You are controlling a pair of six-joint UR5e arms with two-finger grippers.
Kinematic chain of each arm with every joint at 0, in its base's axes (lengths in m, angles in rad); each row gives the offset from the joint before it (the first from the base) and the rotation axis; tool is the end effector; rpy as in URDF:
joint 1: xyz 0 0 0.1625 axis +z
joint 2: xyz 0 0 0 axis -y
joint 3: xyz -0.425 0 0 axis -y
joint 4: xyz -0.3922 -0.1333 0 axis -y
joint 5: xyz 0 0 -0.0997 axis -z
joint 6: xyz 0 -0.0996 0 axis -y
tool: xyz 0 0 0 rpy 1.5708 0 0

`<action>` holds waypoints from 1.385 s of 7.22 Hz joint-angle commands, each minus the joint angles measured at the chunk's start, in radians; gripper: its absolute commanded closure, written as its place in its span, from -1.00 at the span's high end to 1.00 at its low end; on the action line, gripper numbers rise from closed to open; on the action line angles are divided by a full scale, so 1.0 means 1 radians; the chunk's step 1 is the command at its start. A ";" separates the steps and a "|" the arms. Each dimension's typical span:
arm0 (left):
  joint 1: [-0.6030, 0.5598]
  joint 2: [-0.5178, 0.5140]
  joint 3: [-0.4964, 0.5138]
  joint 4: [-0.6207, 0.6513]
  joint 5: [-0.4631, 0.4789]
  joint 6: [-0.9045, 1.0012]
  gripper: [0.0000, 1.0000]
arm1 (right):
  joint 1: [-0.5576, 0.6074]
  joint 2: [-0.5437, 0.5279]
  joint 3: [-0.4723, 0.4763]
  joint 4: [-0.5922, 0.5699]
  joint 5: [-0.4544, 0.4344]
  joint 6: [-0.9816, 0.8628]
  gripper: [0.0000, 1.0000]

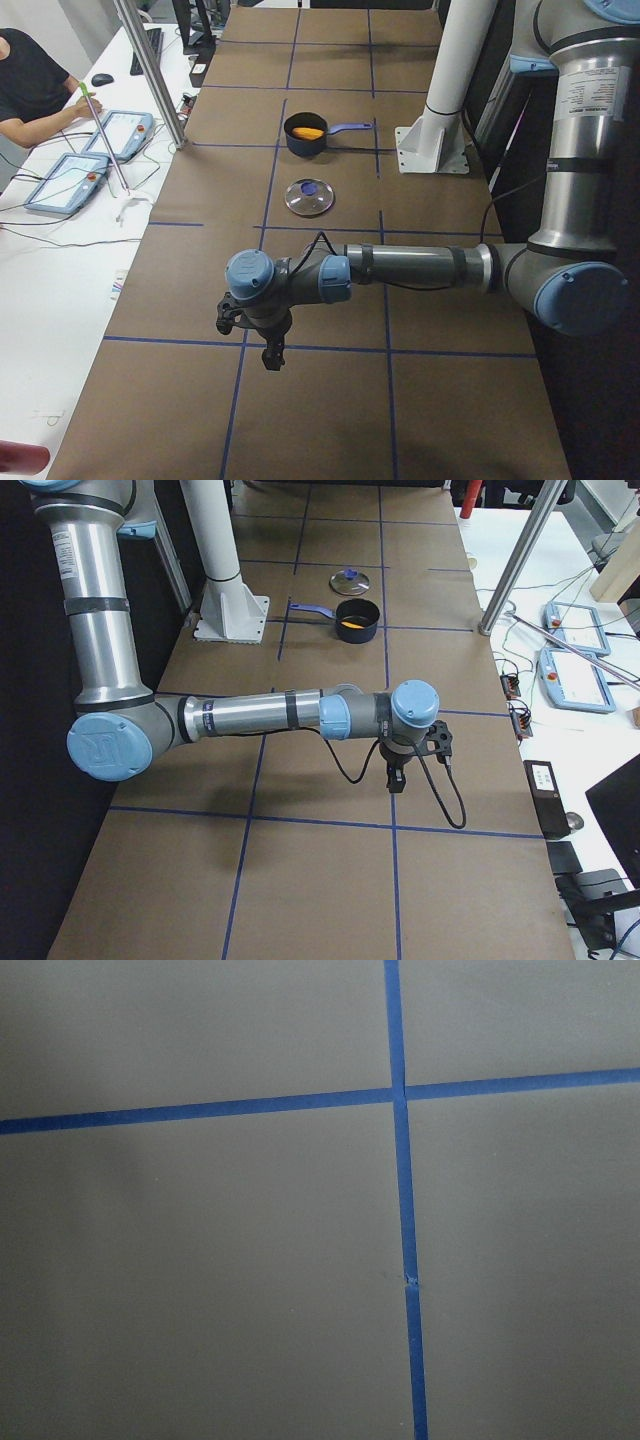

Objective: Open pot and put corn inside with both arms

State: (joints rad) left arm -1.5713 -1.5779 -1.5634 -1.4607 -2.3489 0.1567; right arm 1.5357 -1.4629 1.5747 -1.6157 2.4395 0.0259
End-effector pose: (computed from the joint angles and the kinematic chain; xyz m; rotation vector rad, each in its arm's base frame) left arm -0.0636 -0.4865 0.6691 -0.0434 0.7834 0.1052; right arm 0.0383 -0.5410 0.5988 0.0361 -0.8699 -0.0377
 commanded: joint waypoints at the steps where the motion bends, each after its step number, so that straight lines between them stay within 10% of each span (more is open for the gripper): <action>1: 0.000 0.006 -0.003 -0.001 -0.001 0.001 1.00 | 0.036 -0.058 -0.039 0.002 -0.023 -0.029 1.00; 10: 0.000 0.006 -0.003 -0.001 -0.001 0.001 1.00 | 0.078 -0.096 -0.030 0.034 -0.020 -0.063 1.00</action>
State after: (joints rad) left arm -1.5708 -1.5723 -1.5660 -1.4619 -2.3500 0.1592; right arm 1.6134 -1.5589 1.5423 -1.5821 2.4186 -0.0369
